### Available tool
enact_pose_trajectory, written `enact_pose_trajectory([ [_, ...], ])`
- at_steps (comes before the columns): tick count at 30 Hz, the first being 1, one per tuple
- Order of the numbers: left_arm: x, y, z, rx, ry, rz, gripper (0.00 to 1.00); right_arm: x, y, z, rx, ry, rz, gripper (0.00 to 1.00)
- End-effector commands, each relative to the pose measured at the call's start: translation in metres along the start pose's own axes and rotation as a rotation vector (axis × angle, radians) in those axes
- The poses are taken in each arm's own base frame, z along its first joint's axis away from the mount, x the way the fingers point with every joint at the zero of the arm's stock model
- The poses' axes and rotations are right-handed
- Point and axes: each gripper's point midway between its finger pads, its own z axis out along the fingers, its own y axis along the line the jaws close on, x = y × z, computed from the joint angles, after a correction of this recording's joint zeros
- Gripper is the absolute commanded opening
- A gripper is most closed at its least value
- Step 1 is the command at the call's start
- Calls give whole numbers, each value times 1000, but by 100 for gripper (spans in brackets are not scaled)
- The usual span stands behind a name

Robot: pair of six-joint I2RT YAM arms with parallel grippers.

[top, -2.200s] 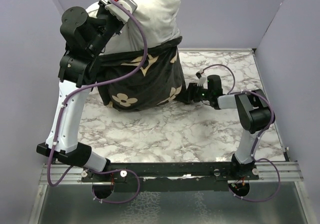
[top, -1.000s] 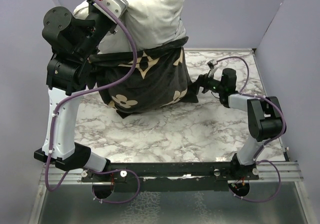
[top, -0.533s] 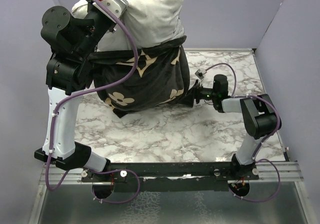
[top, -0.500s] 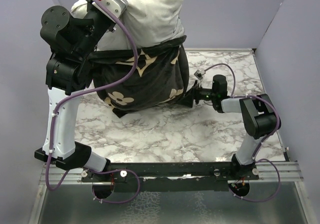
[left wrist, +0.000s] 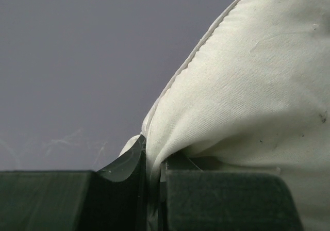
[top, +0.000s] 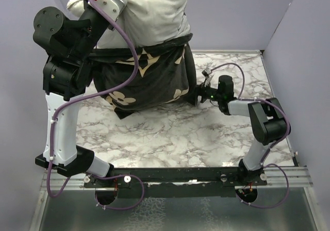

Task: Remove the pillowcase from the pillow

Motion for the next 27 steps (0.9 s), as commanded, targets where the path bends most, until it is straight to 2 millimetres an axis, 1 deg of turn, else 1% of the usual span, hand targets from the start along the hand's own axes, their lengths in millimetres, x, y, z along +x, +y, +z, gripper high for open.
enact_pose_trajectory([
  [1, -115, 60, -45, -204, -319, 108, 0, -49, -18, -3, 128, -73, -197, 90],
  [3, -115, 60, -45, -203, -321, 111, 0, -47, -22, -2, 132, -49, -224, 92],
  [7, -118, 63, -46, -215, -326, 124, 0, -31, -21, 2, 78, 15, -234, 94],
  [10, -120, 65, -47, -224, -331, 128, 0, -19, -15, 7, 10, 37, -201, 89],
  [12, -121, 67, -48, -235, -332, 135, 0, -11, -11, 9, -30, 51, -164, 80],
  [14, -121, 69, -47, -243, -332, 138, 0, -6, -5, 9, -57, 49, -135, 67],
  [17, -121, 71, -46, -259, -339, 138, 0, 3, -5, 6, -42, 49, -98, 30],
  [18, -121, 73, -46, -267, -342, 139, 0, 5, -7, 5, -29, 52, -91, 13],
  [19, -122, 75, -46, -279, -346, 141, 0, 5, -11, 5, -3, 51, -78, 2],
  [20, -121, 77, -44, -291, -348, 143, 0, 4, -13, 5, 19, 50, -56, 1],
  [25, -126, 93, -44, -380, -370, 190, 0, -9, -20, 7, 75, 22, 44, 1],
  [27, -131, 101, -46, -429, -388, 226, 0, -10, -29, 6, 123, 10, 131, 1],
])
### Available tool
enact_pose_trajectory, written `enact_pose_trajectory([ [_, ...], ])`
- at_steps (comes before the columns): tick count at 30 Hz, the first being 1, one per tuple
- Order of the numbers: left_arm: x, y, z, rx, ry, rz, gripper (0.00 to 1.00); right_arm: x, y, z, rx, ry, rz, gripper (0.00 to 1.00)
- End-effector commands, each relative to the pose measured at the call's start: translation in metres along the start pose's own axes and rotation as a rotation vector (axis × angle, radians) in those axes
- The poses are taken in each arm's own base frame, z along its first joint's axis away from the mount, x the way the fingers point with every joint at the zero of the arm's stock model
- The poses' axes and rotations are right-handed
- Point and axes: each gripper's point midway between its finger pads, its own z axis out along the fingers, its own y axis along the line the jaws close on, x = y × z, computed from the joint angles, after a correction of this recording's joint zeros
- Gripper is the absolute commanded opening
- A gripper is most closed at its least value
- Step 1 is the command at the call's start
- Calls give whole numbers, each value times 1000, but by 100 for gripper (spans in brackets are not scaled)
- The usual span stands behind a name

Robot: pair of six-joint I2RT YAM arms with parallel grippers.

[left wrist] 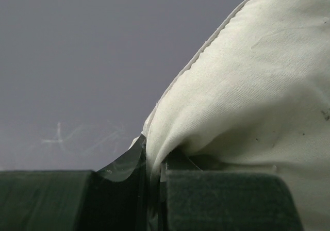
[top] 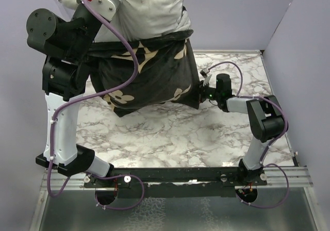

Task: Remove the pillowcase from the pillow

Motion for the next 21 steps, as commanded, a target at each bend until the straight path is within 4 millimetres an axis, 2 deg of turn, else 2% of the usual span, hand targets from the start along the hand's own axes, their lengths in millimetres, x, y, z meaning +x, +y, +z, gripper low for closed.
enact_pose_trajectory([
  [1, -105, 91, -30, -371, -317, 181, 0, -14, -24, 0, 127, -50, 202, 1],
  [5, -121, 113, -38, -492, -361, 307, 0, 8, -56, -5, 222, 6, 465, 1],
  [9, -139, 135, -50, -638, -398, 445, 0, 26, -83, -22, 347, 17, 621, 1],
  [15, -163, 151, -69, -807, -467, 597, 0, 41, -116, -55, 582, 3, 710, 1],
  [21, -179, 161, -95, -952, -533, 640, 0, 69, -142, -90, 835, 50, 758, 1],
])
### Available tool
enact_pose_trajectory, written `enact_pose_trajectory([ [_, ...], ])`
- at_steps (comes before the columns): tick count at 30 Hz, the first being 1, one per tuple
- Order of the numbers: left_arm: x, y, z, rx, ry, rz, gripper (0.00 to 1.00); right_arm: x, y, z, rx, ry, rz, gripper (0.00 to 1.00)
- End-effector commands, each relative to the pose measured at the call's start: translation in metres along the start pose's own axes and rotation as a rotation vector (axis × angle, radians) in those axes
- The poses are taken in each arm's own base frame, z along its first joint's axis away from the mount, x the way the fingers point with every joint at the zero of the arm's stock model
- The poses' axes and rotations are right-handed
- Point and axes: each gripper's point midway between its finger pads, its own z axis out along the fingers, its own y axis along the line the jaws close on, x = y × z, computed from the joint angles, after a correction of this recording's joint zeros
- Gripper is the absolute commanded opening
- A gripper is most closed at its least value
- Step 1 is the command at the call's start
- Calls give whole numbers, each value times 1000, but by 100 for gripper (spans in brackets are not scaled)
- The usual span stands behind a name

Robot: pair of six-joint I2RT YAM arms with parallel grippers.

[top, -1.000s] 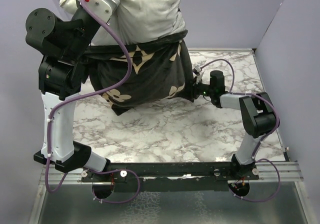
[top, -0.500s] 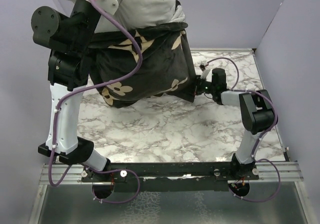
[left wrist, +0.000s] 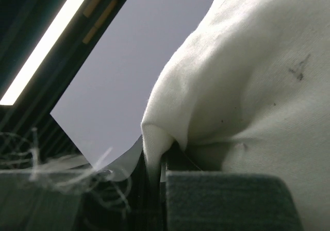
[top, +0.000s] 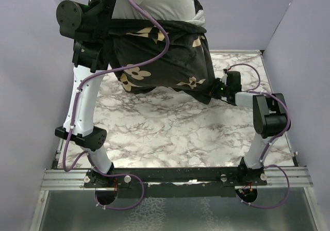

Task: Remove the pillowcase from the pillow

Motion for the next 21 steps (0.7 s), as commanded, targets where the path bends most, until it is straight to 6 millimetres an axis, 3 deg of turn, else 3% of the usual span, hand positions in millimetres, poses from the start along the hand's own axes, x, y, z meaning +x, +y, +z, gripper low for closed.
enact_pose_trajectory([
  [1, -115, 220, -85, -716, -252, 195, 0, 19, -91, -24, 413, 4, 132, 1],
  [9, -126, 236, -99, -774, -257, 260, 0, 14, -166, -88, 674, -149, 395, 1],
  [13, -125, 233, -97, -767, -253, 281, 0, 5, -190, -119, 763, -235, 498, 1],
  [16, -121, 228, -92, -742, -236, 279, 0, -12, -187, -127, 759, -272, 495, 1],
  [18, -108, 215, -81, -676, -193, 250, 0, -28, -171, -119, 663, -267, 439, 4],
  [21, -77, 165, -58, -412, -100, 94, 0, -51, -139, -107, 534, -261, 337, 25],
])
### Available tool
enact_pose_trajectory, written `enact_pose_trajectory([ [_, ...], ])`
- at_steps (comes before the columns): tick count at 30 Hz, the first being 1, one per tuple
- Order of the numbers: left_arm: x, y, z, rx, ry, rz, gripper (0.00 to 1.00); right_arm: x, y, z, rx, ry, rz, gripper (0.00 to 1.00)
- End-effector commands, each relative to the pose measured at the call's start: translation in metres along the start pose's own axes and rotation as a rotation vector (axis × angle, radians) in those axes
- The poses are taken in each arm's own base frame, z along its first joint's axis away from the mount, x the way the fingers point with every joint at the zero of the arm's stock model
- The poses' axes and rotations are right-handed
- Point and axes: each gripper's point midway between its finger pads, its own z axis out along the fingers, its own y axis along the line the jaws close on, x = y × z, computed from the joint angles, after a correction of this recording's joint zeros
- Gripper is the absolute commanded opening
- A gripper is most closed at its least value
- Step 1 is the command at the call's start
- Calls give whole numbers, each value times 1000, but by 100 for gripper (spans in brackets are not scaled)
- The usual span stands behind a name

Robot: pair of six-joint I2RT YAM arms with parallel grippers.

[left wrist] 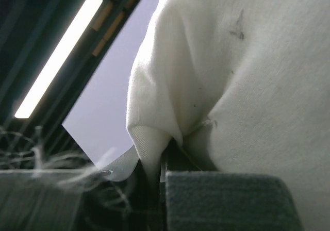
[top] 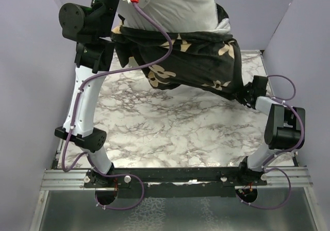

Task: Remove the pillowcase from the pillow

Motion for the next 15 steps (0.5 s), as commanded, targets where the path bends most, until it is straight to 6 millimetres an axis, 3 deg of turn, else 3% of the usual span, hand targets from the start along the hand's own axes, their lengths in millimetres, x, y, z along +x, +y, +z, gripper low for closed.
enact_pose_trajectory([
  [1, -39, 132, -49, -233, 20, -48, 0, -7, -9, -1, 73, -15, -108, 32],
  [3, -28, 87, -53, -71, 60, -153, 0, -10, 17, -7, 38, -56, -213, 44],
  [5, -18, 54, -58, 33, 124, -265, 0, -10, 30, -12, 29, -72, -258, 50],
  [10, 7, 9, -63, 104, 272, -434, 0, -15, 48, -31, -20, -151, -301, 58],
  [15, 6, -13, -53, 101, 293, -473, 0, -7, 95, -65, -94, -293, -464, 62],
])
